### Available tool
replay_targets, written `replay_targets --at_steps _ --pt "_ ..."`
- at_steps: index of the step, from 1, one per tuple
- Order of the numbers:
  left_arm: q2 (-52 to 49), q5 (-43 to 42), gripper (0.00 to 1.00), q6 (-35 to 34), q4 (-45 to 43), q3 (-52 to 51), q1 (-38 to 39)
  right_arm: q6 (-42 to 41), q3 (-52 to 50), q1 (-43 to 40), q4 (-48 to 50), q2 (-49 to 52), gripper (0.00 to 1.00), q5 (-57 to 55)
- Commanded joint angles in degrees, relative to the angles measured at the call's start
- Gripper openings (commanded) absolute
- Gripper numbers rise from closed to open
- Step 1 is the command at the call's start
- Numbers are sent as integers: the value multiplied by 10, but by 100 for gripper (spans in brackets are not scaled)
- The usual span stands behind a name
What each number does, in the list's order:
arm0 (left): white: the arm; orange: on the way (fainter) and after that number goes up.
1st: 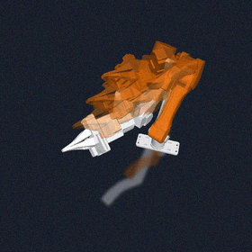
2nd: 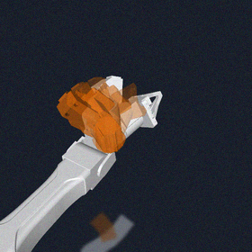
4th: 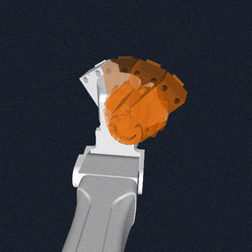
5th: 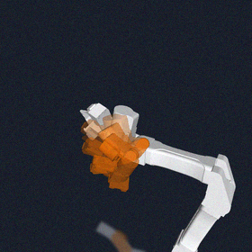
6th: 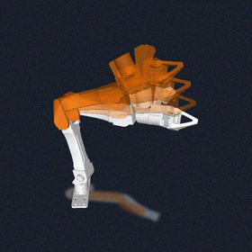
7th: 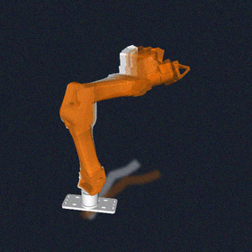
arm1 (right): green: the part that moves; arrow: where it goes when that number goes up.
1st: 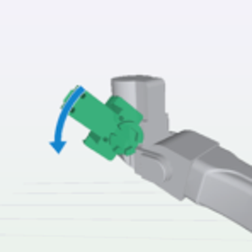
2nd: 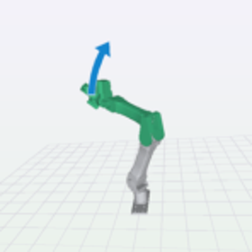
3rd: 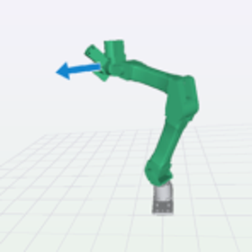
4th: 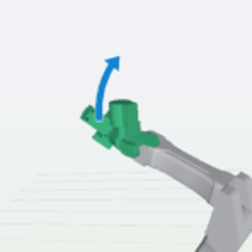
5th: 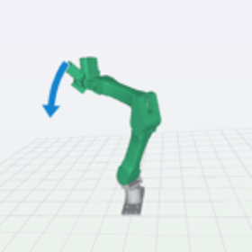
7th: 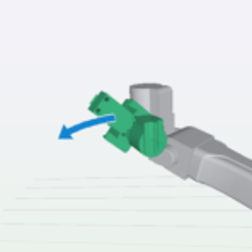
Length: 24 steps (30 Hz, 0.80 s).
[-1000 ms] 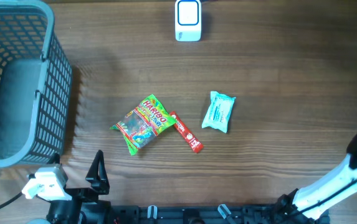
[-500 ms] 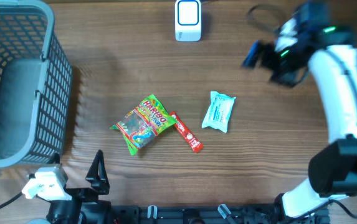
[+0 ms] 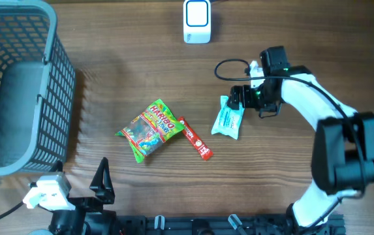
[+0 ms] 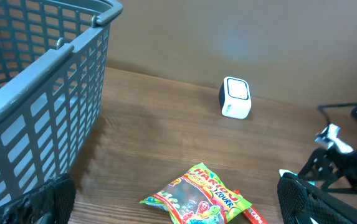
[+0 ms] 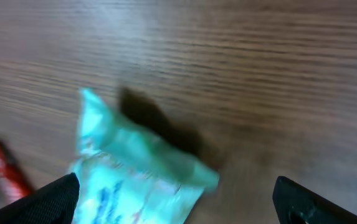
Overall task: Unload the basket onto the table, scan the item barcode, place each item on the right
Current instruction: 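Reach the right gripper to the mint tissue pack and grasp it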
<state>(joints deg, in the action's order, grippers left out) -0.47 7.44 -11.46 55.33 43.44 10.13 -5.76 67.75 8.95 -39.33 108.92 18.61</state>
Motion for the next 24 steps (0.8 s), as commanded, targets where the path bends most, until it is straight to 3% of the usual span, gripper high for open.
replay_targets --at_steps 1,2,6,7,8,9,10,13,15,17,20,24 --pt "1 -5 100 5 -2 -1 4 89 -2 -1 3 74 100 7" --pt "1 -5 100 5 -2 -1 4 99 -2 -1 3 94 100 7" --pt "1 -5 100 5 -2 -1 4 109 -2 29 -7 154 71 7" --pt "1 -5 100 5 -2 -1 4 113 -2 38 -12 154 58 7" --pt "1 -5 100 5 -2 -1 4 116 -2 52 -20 154 30 7" --pt "1 -5 100 5 -2 -1 4 116 -1 61 -29 154 13 8" --pt "1 -5 100 5 -2 -1 4 115 1 70 -43 154 4 9" --pt "1 -5 100 5 -2 -1 4 84 24 83 -112 152 4 9" --pt "1 -5 100 5 -2 -1 4 1 73 80 -199 148 4 12" --pt "1 -5 100 5 -2 -1 4 -93 142 71 -315 147 5 48" --pt "1 -5 100 5 -2 -1 4 -302 264 56 -530 147 4 99" --pt "1 -5 100 5 -2 -1 4 -457 280 50 -529 140 4 254"
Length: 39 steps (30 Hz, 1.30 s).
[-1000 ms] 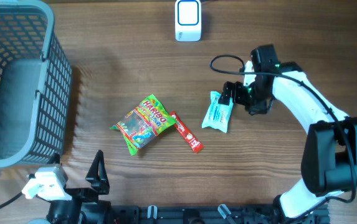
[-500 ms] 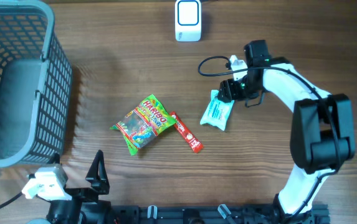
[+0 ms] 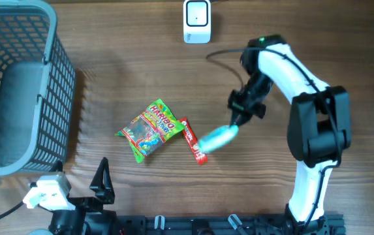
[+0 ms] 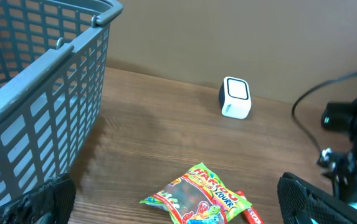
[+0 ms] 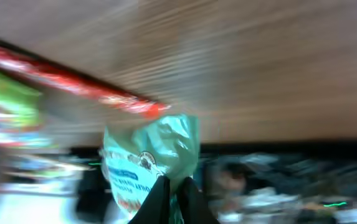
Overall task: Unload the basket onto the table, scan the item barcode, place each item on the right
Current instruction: 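Reach the right gripper to the mint tissue pack and grasp it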
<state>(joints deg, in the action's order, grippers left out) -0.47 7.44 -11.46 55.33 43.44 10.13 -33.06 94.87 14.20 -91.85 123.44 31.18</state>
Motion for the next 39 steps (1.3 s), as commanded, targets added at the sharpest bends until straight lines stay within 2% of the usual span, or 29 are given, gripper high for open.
replay_targets --at_steps 1,6,10,13,14,15,18,19,21,22,24,25,26,29,32,36,39 --pt "1 -5 100 5 -2 -1 4 -220 9 -2 -4 -4 5 140" --pt "1 -5 100 5 -2 -1 4 -417 9 -2 -4 -4 4 220" --pt "1 -5 100 5 -2 -1 4 -497 9 -2 -4 -4 4 256" --pt "1 -5 100 5 -2 -1 4 -510 9 -2 -3 -4 4 255" --pt "1 -5 100 5 -2 -1 4 -507 9 -2 1 -4 4 245" --pt "1 -5 100 5 -2 -1 4 -464 9 -3 29 -4 4 206" --pt "1 -5 100 5 -2 -1 4 -191 9 -3 127 -4 4 124" --pt "1 -5 100 5 -2 -1 4 -85 9 4 144 -4 15 73" --pt "1 -5 100 5 -2 -1 4 -58 9 21 122 -4 21 -50" --pt "1 -5 100 5 -2 -1 4 -61 9 34 116 -4 28 -122" --pt "1 -5 100 5 -2 -1 4 -59 9 67 116 -4 73 -211" --pt "1 -5 100 5 -2 -1 4 -54 9 82 116 -4 91 -229" --pt "1 -5 100 5 -2 -1 4 -42 9 104 117 -4 100 -242" --pt "1 -5 100 5 -2 -1 4 -42 9 157 139 -4 100 -279" --pt "1 -5 100 5 -2 -1 4 9 -2 212 203 -3 89 -329" --pt "1 -5 100 5 -2 -1 4 15 -30 261 236 -2 88 -422" --pt "1 -5 100 5 -2 -1 4 16 -58 261 237 -2 78 -452"
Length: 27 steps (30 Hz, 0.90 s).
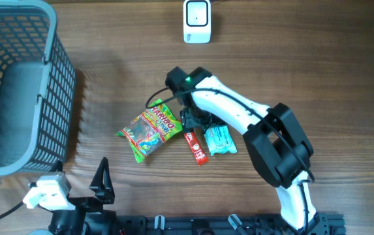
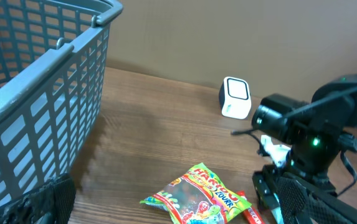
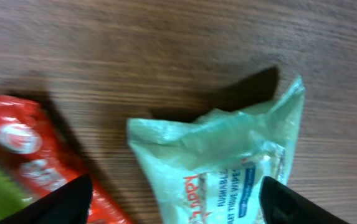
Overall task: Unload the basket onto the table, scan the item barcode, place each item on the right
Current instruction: 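Reach the right gripper to the mint tissue pack and grasp it, then lift the tissue pack to the scanner with the right gripper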
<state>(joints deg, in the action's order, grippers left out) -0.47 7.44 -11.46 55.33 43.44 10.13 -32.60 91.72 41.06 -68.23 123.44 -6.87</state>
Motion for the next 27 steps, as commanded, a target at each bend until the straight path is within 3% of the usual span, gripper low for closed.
replay_targets --at_steps 1,5,6,8,9,13,16,18,20,21,25,27 --pt "1 -5 100 5 -2 -1 4 11 -37 -12 1 -2 75 -73" --pt "1 -5 100 5 -2 -1 4 11 -96 -25 42 -2 63 -72" --pt "1 -5 100 5 -2 -1 4 11 -112 -25 52 -2 54 -72" --pt "1 -5 100 5 -2 -1 4 10 -137 -25 63 -2 13 -72" --pt "1 -5 100 5 -2 -1 4 9 -139 -25 61 -2 4 -69" --pt "1 -5 100 5 -2 -1 4 16 -113 -25 44 -3 4 -5" --pt "1 -5 100 5 -2 -1 4 116 -28 -31 -25 -7 4 125" --pt "1 -5 100 5 -2 -1 4 238 26 -43 -55 -11 4 293" --pt "1 -5 100 5 -2 -1 4 428 77 -69 -89 -16 4 553" --pt "1 -5 100 5 -2 -1 4 559 86 -105 -101 -16 4 744" --pt "1 -5 100 5 -2 -1 4 560 71 -133 -55 -14 4 882" --pt "1 -5 100 5 -2 -1 4 433 71 -140 -10 -14 4 929"
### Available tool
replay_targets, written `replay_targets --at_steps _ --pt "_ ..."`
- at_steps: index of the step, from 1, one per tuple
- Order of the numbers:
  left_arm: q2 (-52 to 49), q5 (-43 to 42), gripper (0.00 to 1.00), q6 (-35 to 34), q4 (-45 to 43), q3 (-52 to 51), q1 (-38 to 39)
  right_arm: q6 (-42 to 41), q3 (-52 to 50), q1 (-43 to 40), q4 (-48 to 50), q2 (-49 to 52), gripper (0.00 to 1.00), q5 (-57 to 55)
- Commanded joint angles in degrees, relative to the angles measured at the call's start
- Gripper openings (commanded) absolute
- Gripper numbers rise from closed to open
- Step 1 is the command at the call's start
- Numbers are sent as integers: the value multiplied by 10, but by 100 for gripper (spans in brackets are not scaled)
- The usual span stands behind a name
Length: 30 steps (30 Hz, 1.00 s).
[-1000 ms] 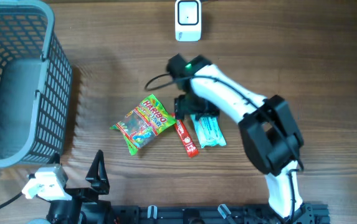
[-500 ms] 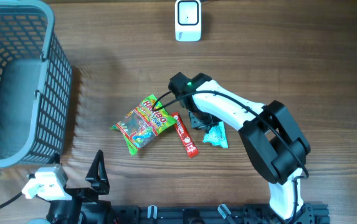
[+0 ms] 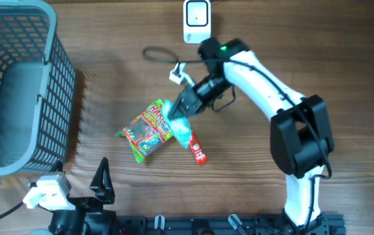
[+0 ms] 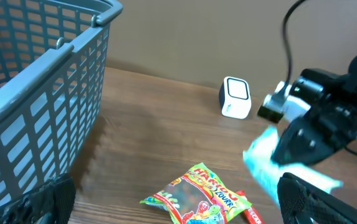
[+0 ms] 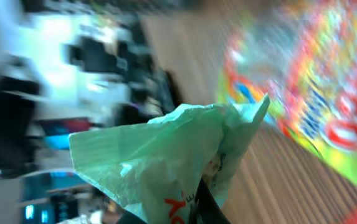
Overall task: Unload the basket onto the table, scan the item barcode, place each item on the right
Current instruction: 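Lift the tissue pack to the scanner with the right gripper, then move the tissue pack to the right side and release it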
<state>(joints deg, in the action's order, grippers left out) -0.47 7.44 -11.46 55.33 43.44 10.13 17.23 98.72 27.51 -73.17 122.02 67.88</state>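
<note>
A teal wipes packet (image 3: 181, 128) hangs above the table, pinched at its top by my right gripper (image 3: 187, 104). In the right wrist view the packet (image 5: 166, 155) fills the middle, and the right gripper (image 5: 198, 200) is shut on it. The white barcode scanner (image 3: 197, 21) stands at the back edge, also seen from the left wrist as a small white scanner (image 4: 235, 98). The packet (image 4: 271, 169) shows there as a blurred teal shape under the right arm. My left gripper (image 4: 178, 208) sits open and empty at the front left.
A Haribo bag (image 3: 149, 128) and a red stick pack (image 3: 197, 147) lie just under and beside the held packet. A grey mesh basket (image 3: 49, 46) fills the left side. A green object pokes in at the right edge.
The packet lay on the table right of the red stick with my right gripper open over it. Now that gripper is shut on it and holds it raised by the Haribo bag.
My right gripper was open beside the packet lying at the centre right. Then it held the packet in the air near the red stick. Then the packet lay by the red stick, let go. Now it is gripped and lifted again; the left arm never moved.
</note>
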Motion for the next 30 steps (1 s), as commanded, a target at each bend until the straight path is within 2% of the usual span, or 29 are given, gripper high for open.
replay_targets --at_steps 1,3,4,6,9,11,12,14,18,21,30 --pt "1 -5 100 5 -2 -1 4 -134 2 -5 57 1 4 183" --pt "1 -5 100 5 -2 -1 4 -301 2 -5 103 1 4 187" --pt "1 -5 100 5 -2 -1 4 -348 2 -5 132 1 4 205" --pt "1 -5 100 5 -2 -1 4 -407 2 -5 196 1 4 237" --pt "1 -5 100 5 -2 -1 4 -426 2 -5 247 1 4 212" --pt "1 -5 100 5 -2 -1 4 -421 2 -4 262 0 4 73" --pt "1 -5 100 5 -2 -1 4 -418 4 -3 266 -2 4 -53" --pt "1 -5 100 5 -2 -1 4 -406 15 -4 298 -2 4 -197" --pt "1 -5 100 5 -2 -1 4 -377 29 -5 436 -2 5 -454" --pt "1 -5 100 5 -2 -1 4 -338 29 -5 543 -1 4 -552" --pt "1 -5 100 5 -2 -1 4 -88 30 -11 754 31 4 -749"
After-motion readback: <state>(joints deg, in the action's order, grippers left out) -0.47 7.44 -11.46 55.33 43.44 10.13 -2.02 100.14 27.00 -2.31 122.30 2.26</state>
